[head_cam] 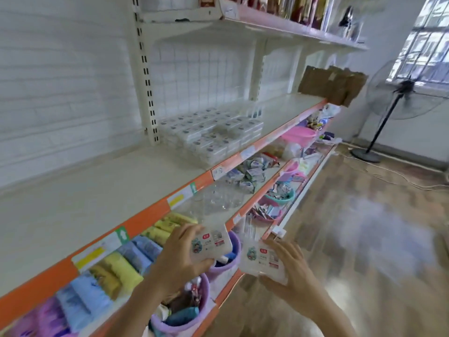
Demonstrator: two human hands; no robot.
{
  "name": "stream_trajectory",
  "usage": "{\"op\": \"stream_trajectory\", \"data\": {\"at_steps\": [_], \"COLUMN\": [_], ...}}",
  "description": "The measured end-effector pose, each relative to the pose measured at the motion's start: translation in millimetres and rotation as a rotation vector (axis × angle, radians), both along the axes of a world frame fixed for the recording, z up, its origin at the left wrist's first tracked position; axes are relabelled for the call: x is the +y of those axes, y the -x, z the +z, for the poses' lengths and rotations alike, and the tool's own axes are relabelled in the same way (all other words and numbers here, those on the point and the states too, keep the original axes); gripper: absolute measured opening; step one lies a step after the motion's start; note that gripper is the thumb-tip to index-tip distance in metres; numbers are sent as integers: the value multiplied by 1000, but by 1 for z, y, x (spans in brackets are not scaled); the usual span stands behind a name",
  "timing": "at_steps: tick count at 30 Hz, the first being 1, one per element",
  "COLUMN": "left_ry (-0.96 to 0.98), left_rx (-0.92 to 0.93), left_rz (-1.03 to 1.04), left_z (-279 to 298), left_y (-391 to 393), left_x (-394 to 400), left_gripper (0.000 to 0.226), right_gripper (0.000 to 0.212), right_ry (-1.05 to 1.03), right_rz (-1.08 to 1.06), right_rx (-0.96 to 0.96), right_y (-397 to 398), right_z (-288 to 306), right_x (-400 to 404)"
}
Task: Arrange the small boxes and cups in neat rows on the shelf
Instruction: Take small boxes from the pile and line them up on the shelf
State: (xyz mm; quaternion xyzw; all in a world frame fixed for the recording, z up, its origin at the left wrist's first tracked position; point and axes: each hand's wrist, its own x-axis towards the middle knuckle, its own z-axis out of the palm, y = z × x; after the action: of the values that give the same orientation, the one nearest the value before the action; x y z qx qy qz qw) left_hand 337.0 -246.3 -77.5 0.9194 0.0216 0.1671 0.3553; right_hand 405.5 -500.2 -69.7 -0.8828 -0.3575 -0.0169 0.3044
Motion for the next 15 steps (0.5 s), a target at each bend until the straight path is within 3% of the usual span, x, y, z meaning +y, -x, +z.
{"op": "stream_trajectory", "data": {"at_steps": [7,10,15], "left_ry": [-38,-45,-1], "left_rx": [56,35,-22], "left_rz": [-55,-31,26], "left_z": [-2,-2,21], "left_y": [-50,-79,-140], "left_x": [-36,-31,-6], "left_gripper": [71,75,70], "right_gripper": [78,66,67], "right_ry": [9,12,-33], "right_rz": [-54,-27,71], "right_rx": [52,87,46], "right_y": [-41,-70,-147], "right_z": [-21,-15,6], "right_x": [-32,-26,0]}}
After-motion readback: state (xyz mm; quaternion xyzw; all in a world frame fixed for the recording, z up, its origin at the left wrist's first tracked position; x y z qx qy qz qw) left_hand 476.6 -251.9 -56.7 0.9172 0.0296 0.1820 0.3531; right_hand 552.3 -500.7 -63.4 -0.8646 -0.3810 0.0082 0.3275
